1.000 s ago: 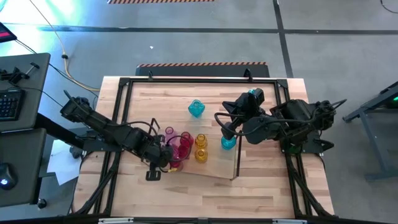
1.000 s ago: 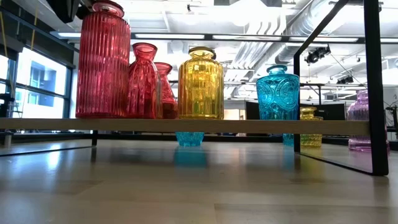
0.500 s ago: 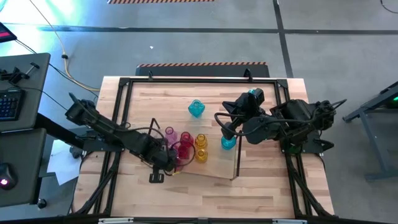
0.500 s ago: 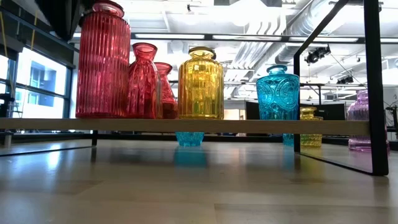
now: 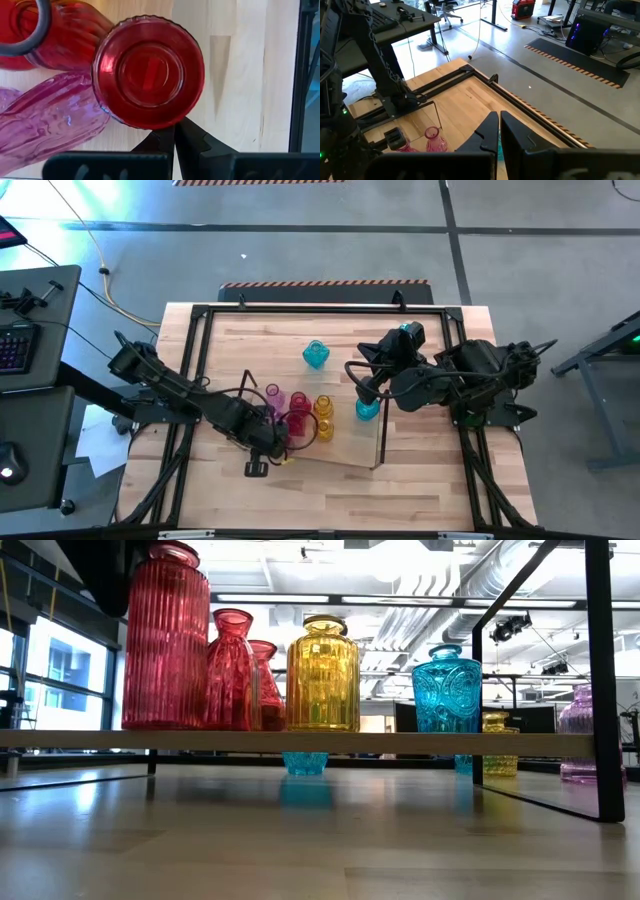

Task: Sort vases onto shelf
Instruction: Put the red vase on the shelf aligned with the other red vases

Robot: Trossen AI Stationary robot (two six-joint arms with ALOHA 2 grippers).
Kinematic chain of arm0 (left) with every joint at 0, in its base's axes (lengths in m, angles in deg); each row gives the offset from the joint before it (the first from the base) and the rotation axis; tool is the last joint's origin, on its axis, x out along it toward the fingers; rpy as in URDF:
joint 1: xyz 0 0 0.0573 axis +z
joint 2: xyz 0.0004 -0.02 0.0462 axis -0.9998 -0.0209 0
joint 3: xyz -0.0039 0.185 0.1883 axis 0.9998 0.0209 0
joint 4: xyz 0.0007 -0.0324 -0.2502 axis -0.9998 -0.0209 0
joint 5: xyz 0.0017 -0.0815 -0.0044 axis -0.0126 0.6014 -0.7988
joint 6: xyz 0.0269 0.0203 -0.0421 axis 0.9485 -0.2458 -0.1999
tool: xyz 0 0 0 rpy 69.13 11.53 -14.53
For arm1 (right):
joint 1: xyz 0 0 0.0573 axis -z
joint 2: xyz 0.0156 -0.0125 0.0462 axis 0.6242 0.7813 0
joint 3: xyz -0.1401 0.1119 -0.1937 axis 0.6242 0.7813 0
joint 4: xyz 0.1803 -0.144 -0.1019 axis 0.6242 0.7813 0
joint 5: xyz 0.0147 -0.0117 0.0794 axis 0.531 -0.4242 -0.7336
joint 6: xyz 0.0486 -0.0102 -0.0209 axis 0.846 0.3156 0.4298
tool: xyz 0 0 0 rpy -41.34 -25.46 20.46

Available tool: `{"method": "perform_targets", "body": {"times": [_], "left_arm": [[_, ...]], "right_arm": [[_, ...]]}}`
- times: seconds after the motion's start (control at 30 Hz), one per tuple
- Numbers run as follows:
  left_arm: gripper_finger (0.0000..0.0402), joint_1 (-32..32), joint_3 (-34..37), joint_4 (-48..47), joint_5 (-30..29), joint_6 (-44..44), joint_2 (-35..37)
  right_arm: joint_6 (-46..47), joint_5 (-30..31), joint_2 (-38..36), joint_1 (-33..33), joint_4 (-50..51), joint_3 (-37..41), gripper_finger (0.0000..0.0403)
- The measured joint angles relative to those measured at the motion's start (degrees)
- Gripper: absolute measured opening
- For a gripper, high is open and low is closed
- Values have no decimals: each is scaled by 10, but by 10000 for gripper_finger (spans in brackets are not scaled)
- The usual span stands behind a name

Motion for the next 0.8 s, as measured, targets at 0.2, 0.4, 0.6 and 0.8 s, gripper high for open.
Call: {"method": "perform_targets", "body": {"times": [0.2, 0.4, 0.6, 0.8], "left_arm": [[0, 1, 0, 6, 0, 0, 0], [0, 1, 0, 19, 2, 5, 0], [0, 1, 0, 27, 2, 4, 0], [0, 0, 0, 23, 8, -8, 0]], "right_arm": [[-1, 0, 0, 0, 0, 0, 0], [-1, -3, 0, 0, 0, 0, 0], [-1, -9, 0, 0, 0, 0, 0], [0, -12, 0, 0, 0, 0, 0]]}}
